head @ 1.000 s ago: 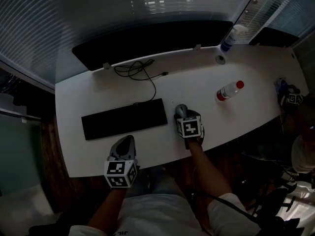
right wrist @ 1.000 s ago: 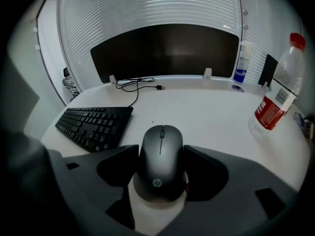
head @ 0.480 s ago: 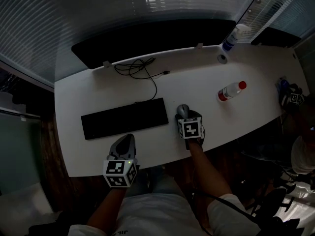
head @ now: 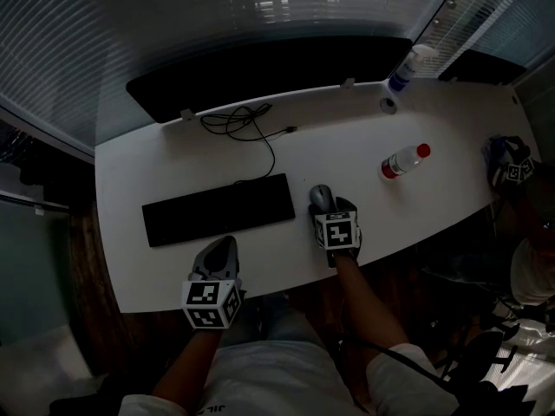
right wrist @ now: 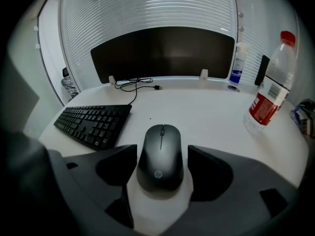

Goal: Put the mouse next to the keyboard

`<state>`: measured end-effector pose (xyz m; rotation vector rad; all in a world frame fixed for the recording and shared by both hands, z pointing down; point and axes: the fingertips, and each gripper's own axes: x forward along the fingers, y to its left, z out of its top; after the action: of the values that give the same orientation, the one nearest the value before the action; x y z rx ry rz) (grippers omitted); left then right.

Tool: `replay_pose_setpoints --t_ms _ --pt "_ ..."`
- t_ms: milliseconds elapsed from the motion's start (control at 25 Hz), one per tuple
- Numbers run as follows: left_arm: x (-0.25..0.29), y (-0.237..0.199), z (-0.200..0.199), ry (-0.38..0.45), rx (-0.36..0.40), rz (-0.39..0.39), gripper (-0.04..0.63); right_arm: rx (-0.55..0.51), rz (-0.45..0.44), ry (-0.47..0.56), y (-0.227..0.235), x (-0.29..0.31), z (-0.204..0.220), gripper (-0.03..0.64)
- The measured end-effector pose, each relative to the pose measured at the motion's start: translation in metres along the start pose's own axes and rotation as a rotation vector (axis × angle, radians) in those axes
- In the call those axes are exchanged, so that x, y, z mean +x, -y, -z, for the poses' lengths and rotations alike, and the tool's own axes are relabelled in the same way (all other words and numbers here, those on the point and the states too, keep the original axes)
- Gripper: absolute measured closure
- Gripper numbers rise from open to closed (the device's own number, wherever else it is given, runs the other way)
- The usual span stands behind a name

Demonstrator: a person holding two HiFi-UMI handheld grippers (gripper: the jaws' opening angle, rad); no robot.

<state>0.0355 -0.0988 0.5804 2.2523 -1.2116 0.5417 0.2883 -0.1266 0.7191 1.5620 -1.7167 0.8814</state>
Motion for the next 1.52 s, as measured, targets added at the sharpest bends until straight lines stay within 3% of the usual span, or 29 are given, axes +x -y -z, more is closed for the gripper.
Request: replay_pose_setpoints --t_ms 400,440,600,680,960,1520 --pt "-0.007 0.003 -0.013 0.016 0.021 0.012 0.591 -0.016 -0.017 0.116 -0.035 -0.064 -0.030 0.322" --pt "-0.011 0.002 -0.014 0.016 0.021 0.010 0.591 -0.014 -0.018 0.139 -0.042 -0.075 -0.035 0.341" --pt "-0.026 -0.004 -0.014 0.018 0.034 0.000 0.591 -0.023 0.004 0.201 -0.072 -0.108 -0.049 0.542" --pt "-0.032 -0.007 -0.015 0.024 0.044 -0.005 0.591 -0.027 -0.010 0.217 -0.092 -0.118 -0.052 0.610" --pt "-0.059 -0.018 -0.019 0.027 0.007 -0.004 0.591 -0.030 -0.197 0.212 -0.186 -0.138 -0.045 0.612" --pt "-0.090 -0.047 -0.006 0.040 0.000 -0.026 0.591 -0.109 -0.274 0.230 -0.251 -0.144 -0.051 0.614"
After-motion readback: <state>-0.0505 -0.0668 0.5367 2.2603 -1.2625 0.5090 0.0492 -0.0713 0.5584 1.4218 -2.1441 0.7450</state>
